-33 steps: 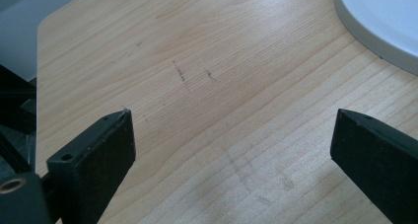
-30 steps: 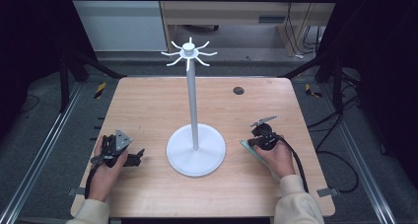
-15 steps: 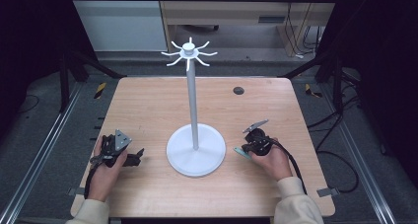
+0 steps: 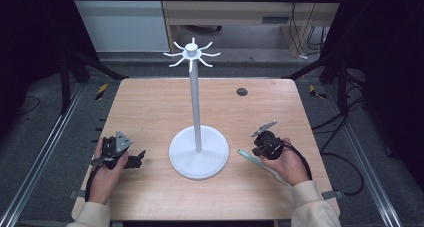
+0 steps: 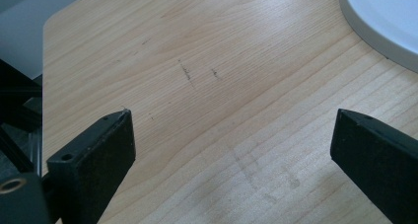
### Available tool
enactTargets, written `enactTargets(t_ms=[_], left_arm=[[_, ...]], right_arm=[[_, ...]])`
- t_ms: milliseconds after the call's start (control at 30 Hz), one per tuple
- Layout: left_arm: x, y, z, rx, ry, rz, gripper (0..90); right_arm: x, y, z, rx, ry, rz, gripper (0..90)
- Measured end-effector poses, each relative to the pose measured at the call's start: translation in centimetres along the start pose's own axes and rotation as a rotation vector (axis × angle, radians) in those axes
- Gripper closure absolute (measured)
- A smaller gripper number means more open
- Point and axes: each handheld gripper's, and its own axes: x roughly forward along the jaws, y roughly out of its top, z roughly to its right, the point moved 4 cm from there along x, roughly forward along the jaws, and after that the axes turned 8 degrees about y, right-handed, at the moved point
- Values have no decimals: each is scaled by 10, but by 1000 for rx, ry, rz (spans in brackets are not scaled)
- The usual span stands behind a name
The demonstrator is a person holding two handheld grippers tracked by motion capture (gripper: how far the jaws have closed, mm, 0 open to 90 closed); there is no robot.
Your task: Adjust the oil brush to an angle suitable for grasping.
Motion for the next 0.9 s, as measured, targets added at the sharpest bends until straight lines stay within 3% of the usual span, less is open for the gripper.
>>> enactTargets(t_ms=[333,633,900], left_arm=[[0,0,0,6,1,-6,28],[0,0,0,4,0,-4,28],[1,-1,0,2,-1,-5,29]], right_arm=[[-1,-13,-4,-45,-6,-125,837],[-2,-17,0,-47,16,-171,732],[-1,-20,4,-53,33,-216,714]])
